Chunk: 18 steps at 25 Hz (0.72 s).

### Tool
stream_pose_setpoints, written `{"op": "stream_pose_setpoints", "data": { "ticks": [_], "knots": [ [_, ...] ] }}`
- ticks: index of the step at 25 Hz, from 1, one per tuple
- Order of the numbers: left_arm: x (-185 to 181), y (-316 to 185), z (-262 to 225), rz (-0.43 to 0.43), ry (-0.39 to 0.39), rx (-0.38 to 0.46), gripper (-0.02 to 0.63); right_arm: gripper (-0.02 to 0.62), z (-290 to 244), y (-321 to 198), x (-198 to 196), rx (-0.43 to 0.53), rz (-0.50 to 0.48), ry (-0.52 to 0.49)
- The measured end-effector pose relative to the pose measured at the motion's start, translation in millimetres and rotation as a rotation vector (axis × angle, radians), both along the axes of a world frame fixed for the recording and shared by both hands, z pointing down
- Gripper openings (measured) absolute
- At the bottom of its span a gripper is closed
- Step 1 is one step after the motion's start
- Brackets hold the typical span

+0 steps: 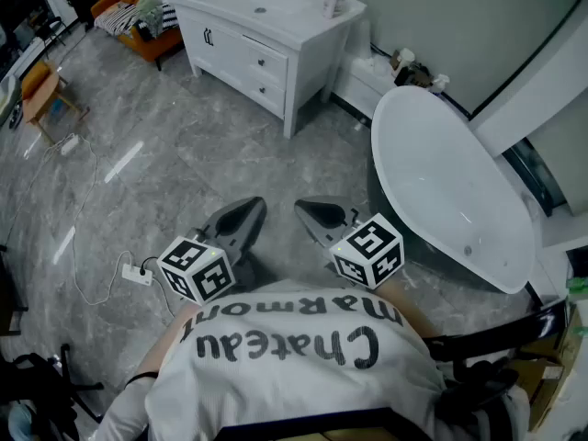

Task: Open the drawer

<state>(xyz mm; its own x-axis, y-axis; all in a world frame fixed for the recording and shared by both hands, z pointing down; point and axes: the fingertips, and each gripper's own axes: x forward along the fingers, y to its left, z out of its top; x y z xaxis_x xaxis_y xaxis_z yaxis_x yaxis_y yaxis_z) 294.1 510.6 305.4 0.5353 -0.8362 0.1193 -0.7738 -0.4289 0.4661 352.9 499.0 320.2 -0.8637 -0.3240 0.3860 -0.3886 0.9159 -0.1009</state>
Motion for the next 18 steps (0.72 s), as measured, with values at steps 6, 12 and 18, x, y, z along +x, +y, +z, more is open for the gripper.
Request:
{"op": "stream_pose_setpoints", "data": {
  "ticks": [6, 12, 18],
  "knots": [
    [-7, 1, 3, -0.003, 0.002, -0.008, 0.008, 0.005, 1, -1, -6, -0.014, 0.008, -0.016],
    [-26, -6, 6, -0.003, -0.064, 0.005, 0.008, 0.005, 5, -15, -13, -0.074, 0.034, -0.065],
    [-53, -39, 21, 0.061, -0.076, -0.018, 0.008, 0.005, 10, -62, -20, -0.167, 0.151, -0.109]
  ]
}}
